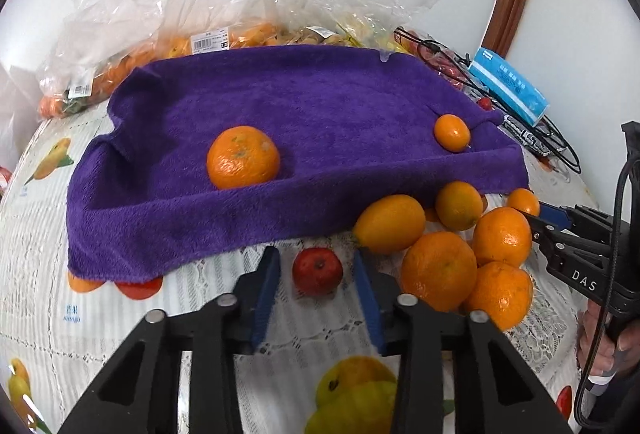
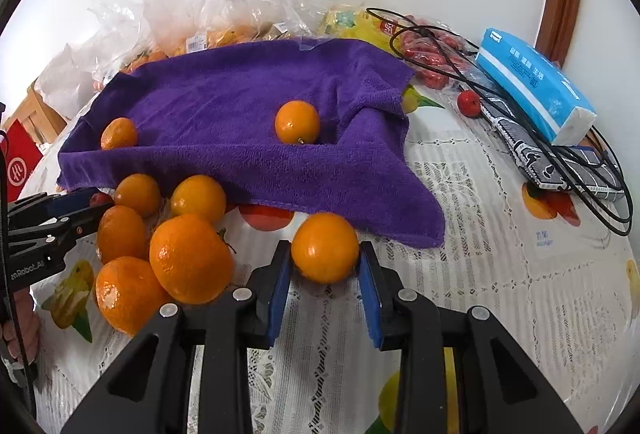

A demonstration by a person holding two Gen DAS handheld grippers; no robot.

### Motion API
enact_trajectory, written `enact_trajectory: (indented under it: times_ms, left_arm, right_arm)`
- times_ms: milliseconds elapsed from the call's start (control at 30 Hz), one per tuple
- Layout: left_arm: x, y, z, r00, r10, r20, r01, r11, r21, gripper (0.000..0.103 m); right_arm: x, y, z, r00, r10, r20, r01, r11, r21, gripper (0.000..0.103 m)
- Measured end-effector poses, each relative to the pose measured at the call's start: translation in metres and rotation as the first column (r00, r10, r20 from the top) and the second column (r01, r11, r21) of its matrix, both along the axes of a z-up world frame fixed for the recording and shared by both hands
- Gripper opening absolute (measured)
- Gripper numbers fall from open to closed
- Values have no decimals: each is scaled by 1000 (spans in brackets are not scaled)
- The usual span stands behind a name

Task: Organize fruits
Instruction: 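Grasp another tangerine with the right gripper while the left gripper grasps a red tomato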

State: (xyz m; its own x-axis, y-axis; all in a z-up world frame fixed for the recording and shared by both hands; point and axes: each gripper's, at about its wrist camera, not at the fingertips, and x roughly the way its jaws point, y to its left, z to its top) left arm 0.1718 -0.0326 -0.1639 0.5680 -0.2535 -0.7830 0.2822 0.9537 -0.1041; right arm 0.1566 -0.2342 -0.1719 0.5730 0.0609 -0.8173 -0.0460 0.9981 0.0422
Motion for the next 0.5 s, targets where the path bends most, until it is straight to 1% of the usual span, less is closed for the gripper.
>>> enact_trajectory:
  times_ms: [33, 100, 333, 500]
  left_arm:
    - [0, -1, 0, 1000, -3, 1, 3, 1000, 5, 28]
    - [-1, -2, 0, 1000, -8, 2, 8, 1000, 11, 24]
    - [-2, 5, 0, 1000, -2, -6, 1, 999, -42, 24]
    - [-6, 11, 4, 1000, 14, 1, -14, 999, -50, 24]
  right_arm:
    - [0, 0, 0, 1000, 0, 0, 0, 1000, 2, 33]
    - [0, -1, 0, 1000, -5, 3, 5, 1000, 11, 32]
    - [-2, -5, 2, 1000, -12, 15, 12, 999, 33, 32]
    - [-6, -8, 9, 999, -24, 45, 22, 999, 43, 32]
